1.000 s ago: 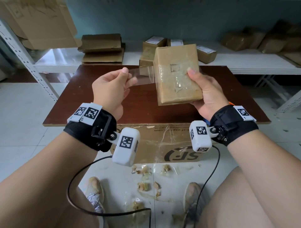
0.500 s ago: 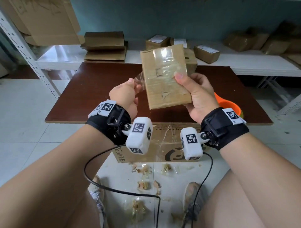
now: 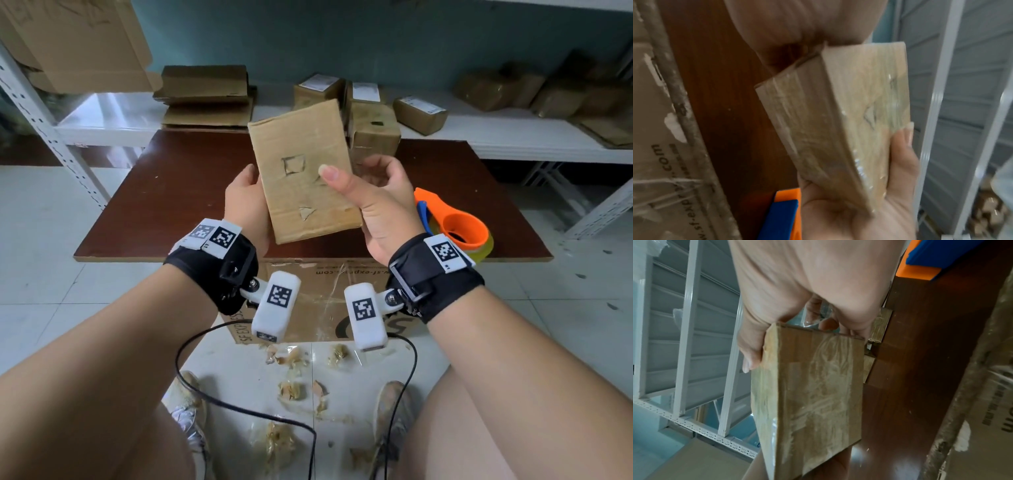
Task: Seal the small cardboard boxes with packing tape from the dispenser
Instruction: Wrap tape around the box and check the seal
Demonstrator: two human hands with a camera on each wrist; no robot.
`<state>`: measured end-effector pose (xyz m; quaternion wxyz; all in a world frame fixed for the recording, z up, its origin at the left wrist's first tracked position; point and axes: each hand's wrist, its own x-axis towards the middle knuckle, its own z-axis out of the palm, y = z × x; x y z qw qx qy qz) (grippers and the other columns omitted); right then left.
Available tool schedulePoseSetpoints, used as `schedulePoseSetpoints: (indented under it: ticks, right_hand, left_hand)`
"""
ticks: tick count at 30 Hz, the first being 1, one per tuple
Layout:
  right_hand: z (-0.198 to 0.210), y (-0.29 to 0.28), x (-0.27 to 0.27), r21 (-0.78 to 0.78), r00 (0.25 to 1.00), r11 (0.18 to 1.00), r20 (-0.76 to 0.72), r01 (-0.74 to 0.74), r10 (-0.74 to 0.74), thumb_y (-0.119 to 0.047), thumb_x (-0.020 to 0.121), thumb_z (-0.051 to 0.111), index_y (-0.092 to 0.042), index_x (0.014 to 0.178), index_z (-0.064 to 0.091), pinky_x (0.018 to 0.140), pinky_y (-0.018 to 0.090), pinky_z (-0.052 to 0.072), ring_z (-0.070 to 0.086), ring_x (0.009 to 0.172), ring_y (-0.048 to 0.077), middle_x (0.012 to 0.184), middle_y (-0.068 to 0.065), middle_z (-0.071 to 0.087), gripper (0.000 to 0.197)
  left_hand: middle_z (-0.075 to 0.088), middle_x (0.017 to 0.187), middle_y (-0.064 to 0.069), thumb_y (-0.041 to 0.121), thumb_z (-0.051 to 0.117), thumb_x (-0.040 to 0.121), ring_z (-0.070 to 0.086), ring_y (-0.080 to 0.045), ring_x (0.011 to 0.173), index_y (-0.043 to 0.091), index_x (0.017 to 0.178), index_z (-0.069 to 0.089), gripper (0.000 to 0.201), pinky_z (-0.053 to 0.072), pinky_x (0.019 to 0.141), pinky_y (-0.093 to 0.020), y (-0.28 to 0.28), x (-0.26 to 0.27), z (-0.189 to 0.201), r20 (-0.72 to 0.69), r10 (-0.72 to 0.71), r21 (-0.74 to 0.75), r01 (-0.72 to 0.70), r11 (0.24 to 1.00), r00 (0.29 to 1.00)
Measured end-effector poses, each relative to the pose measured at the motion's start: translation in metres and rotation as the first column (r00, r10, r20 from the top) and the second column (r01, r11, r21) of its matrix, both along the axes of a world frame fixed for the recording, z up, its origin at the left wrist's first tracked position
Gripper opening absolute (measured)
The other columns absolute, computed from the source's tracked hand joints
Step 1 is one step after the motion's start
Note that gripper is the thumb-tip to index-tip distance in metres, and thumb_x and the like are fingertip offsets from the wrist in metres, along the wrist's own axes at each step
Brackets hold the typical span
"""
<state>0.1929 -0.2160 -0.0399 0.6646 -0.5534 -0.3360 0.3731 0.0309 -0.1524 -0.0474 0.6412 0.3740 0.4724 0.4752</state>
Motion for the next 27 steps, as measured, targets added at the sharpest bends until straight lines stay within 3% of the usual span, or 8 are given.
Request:
schedulePoseSetpoints:
  ticks: [3,8,12,15,17,20,25,27]
  right_hand:
    - [0.003,-0.006,0.000,0.015,0.999,1.000,0.038,-0.008,0.008,-0.050,0.042,0.107,-0.023,0.120,0.063,0.099,0.054,0.059,0.066,0.111,0.025,0.121,0.012,0.067,0.093]
    - [0.008,-0.013,-0.002,0.053,0.998,0.999,0.063,0.006,-0.010,-0.052,0.044,0.105,-0.026,0.120,0.062,0.101,0.050,0.058,0.065,0.119,0.028,0.128,0.011,0.066,0.092]
    - [0.014,-0.014,-0.002,0.118,0.999,0.993,-0.040,0.018,-0.013,-0.046,0.044,0.107,-0.020,0.122,0.061,0.104,0.055,0.056,0.065,0.124,0.034,0.134,0.018,0.065,0.094]
    - [0.017,-0.014,0.001,0.112,0.992,0.994,-0.125,0.018,-0.004,-0.049,0.036,0.108,-0.017,0.122,0.060,0.105,0.059,0.054,0.065,0.126,0.042,0.137,0.021,0.066,0.103]
    - [0.019,-0.016,0.003,0.112,0.990,0.994,-0.144,0.016,0.001,-0.048,0.036,0.108,-0.017,0.123,0.060,0.106,0.059,0.054,0.066,0.125,0.039,0.136,0.019,0.067,0.105]
    - [0.019,-0.019,0.002,0.135,0.993,0.991,-0.116,0.010,0.005,-0.044,0.042,0.108,-0.016,0.123,0.060,0.105,0.058,0.055,0.065,0.126,0.040,0.136,0.022,0.066,0.099]
    - [0.015,-0.020,-0.001,0.116,0.998,0.993,-0.053,-0.017,0.023,-0.051,0.043,0.105,-0.017,0.124,0.059,0.100,0.047,0.059,0.071,0.116,0.031,0.127,0.014,0.071,0.099]
    - [0.019,-0.022,0.002,0.081,0.996,0.996,-0.085,-0.035,0.042,-0.066,0.046,0.097,-0.018,0.123,0.060,0.088,0.041,0.061,0.074,0.108,0.022,0.122,0.006,0.072,0.098]
  left_hand:
    - [0.078,0.121,-0.012,0.019,0.069,0.101,0.078,-0.034,0.106,0.013,0.152,0.053,0.055,0.063,0.091,-0.058,0.004,-0.004,-0.006,-0.008,-0.051,0.008,0.051,0.999,0.999]
    - [0.082,0.097,0.002,0.022,0.084,0.083,0.080,-0.020,0.092,0.021,0.108,0.080,0.025,0.066,0.083,-0.052,0.002,-0.009,-0.014,-0.253,0.230,0.271,-0.159,0.949,0.940]
    - [0.080,0.099,-0.019,0.019,0.077,0.093,0.076,-0.046,0.092,0.011,0.092,0.081,0.010,0.062,0.083,-0.066,-0.010,-0.004,-0.009,-0.123,0.123,0.241,-0.090,0.966,0.985]
    - [0.075,0.102,-0.018,0.044,0.057,0.108,0.071,-0.035,0.091,-0.006,0.102,0.069,0.052,0.057,0.096,-0.061,-0.021,-0.002,0.003,-0.108,0.033,0.190,-0.012,0.982,0.994]
    - [0.079,0.113,-0.009,0.067,0.036,0.108,0.075,-0.025,0.105,0.006,0.113,0.074,0.072,0.054,0.108,-0.057,-0.033,-0.004,0.019,-0.158,-0.064,0.191,0.094,0.977,0.985]
    - [0.072,0.137,-0.005,0.078,0.022,0.102,0.069,-0.027,0.128,0.026,0.141,0.066,0.078,0.047,0.115,-0.057,-0.045,-0.006,0.034,0.032,-0.297,0.270,0.277,0.922,0.954]
    - [0.073,0.133,-0.015,0.074,0.064,0.091,0.070,-0.035,0.125,0.012,0.139,0.066,0.078,0.051,0.112,-0.057,-0.047,-0.008,0.036,0.069,-0.345,0.285,0.313,0.906,0.936]
    - [0.075,0.131,-0.013,0.065,0.064,0.097,0.072,-0.033,0.122,0.013,0.136,0.067,0.066,0.053,0.110,-0.056,-0.043,-0.008,0.034,0.115,-0.302,0.263,0.264,0.928,0.946]
